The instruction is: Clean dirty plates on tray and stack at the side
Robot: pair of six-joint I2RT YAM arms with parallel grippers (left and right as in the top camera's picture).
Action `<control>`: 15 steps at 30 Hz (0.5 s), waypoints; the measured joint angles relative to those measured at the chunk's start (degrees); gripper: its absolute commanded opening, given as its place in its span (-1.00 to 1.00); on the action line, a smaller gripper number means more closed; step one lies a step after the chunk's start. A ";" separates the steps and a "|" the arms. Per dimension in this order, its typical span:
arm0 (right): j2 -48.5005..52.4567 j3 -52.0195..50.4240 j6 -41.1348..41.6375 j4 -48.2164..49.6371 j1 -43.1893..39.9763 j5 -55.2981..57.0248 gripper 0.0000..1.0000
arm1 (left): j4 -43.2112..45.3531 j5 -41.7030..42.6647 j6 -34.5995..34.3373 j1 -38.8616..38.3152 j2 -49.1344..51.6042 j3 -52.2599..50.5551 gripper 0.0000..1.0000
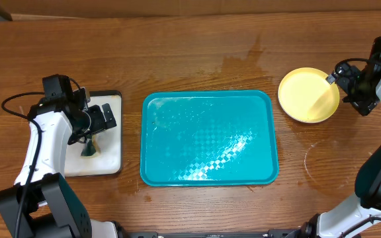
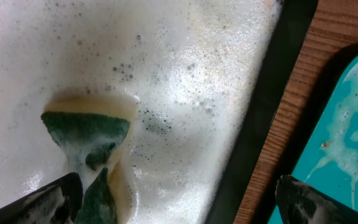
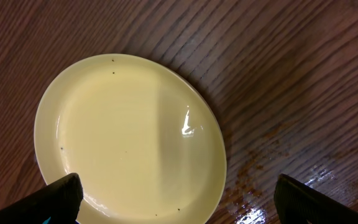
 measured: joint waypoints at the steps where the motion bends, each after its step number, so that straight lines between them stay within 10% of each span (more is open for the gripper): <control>1: 0.00 0.00 0.00 0.02 0.02 0.00 1.00 | 0.00 0.00 0.00 0.00 0.00 0.00 1.00; 15: -22.69 -0.66 0.00 0.42 3.17 0.04 1.00 | 0.02 0.00 0.00 0.00 0.00 0.00 1.00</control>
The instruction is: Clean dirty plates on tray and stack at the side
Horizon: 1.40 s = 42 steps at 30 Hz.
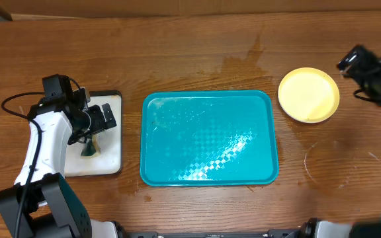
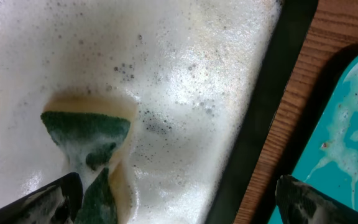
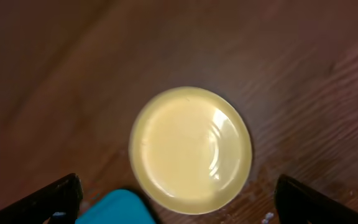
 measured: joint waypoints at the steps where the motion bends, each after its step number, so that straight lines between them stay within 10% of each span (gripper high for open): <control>1: -2.86 0.00 0.00 0.07 0.59 0.00 1.00 | 0.00 -0.02 0.00 0.00 0.00 0.00 1.00; 13: -36.00 0.39 -0.02 -2.05 17.25 0.24 1.00 | 0.00 -0.22 0.00 0.00 0.00 0.00 1.00; 26: -59.80 -13.46 0.04 -1.66 15.08 10.36 1.00 | 0.07 -0.22 0.00 0.00 0.00 0.00 1.00; 42: -81.83 -64.08 1.29 54.49 15.08 8.83 1.00 | 0.02 -0.39 0.00 0.00 0.02 -0.02 0.99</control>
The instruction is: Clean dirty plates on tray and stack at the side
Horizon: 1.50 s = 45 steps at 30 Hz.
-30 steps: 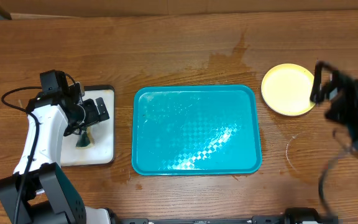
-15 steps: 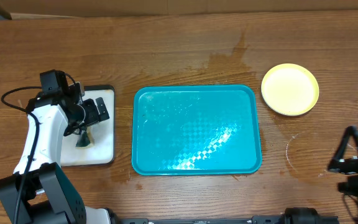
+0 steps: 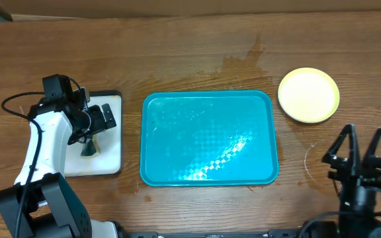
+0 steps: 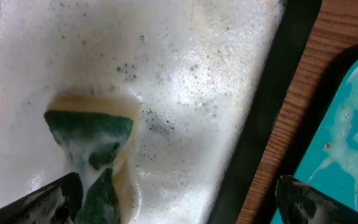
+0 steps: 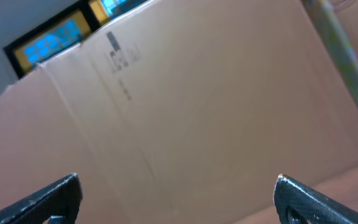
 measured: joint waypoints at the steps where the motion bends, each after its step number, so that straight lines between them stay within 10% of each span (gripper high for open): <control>1: -0.48 -1.79 -0.02 1.27 0.00 -0.31 1.00 | -0.02 0.00 0.00 0.00 0.00 0.00 0.99; 14: -1.33 -19.23 0.02 8.09 0.00 -2.84 1.00 | 0.00 -0.02 0.00 0.00 0.00 0.00 0.99; 45: -1.44 -19.89 0.02 -4.79 -0.02 -2.93 1.00 | 0.00 -0.02 0.00 0.00 0.00 0.00 1.00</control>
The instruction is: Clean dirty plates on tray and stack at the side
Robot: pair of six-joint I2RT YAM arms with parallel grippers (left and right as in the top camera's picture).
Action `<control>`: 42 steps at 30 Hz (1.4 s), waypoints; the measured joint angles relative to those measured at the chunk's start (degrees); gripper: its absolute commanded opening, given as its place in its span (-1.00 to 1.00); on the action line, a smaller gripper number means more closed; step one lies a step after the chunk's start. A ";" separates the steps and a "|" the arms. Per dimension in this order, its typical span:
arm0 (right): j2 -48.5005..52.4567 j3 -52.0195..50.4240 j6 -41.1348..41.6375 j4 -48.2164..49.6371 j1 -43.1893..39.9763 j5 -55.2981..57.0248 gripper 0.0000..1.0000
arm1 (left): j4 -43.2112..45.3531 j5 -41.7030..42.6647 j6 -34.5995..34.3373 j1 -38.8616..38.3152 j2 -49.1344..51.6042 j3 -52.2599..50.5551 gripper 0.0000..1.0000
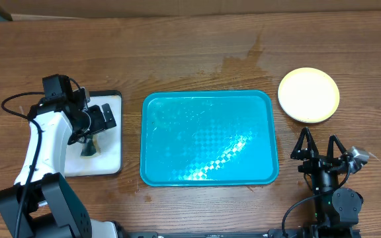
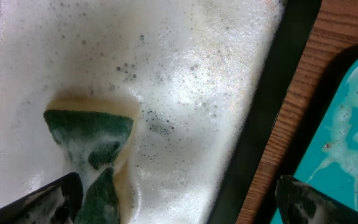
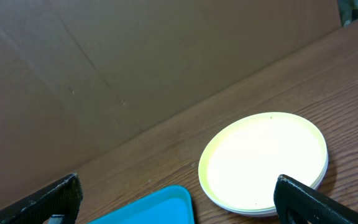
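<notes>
A stack of yellow plates (image 1: 308, 95) sits on the wood at the right of the teal tray (image 1: 207, 139); nothing but soapy water streaks lies on the tray. The plates (image 3: 263, 162) and a tray corner (image 3: 160, 202) show ahead of my right gripper (image 3: 179, 202), which is open and holds nothing. In the overhead view the right gripper (image 1: 319, 157) stands near the front edge, below the plates. My left gripper (image 1: 101, 119) hangs open over the foamy basin (image 2: 185, 74), with the green sponge (image 2: 92, 134) beside its left finger.
The white basin (image 1: 108, 158) stands left of the tray. Wet patches (image 1: 243, 59) darken the wood behind the tray and near the right gripper. A cardboard wall (image 3: 104, 62) closes the table's far side.
My right gripper has shifted left and closer to the front edge. Its camera now faces the plates and tray corner instead of the cardboard wall. The left arm has not moved.
My right gripper was open close over the yellow plates, then higher above them, then down by the front right edge facing the cardboard wall, and now rests there facing the plates. All along the left gripper stayed open over the basin beside the sponge.
</notes>
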 measured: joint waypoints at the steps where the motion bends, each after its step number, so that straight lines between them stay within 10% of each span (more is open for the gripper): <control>1: 0.00 0.00 -0.02 -0.02 0.02 0.00 1.00 | 0.00 0.00 0.00 0.00 0.00 0.00 0.99; 18: 0.00 0.00 -0.02 0.02 0.02 0.00 1.00 | -0.04 0.00 0.00 -0.04 -2.84 -0.11 1.00; 42: 0.00 0.00 -0.02 -0.02 0.02 0.00 1.00 | -2.27 -0.17 0.00 -9.18 -70.25 -8.46 1.00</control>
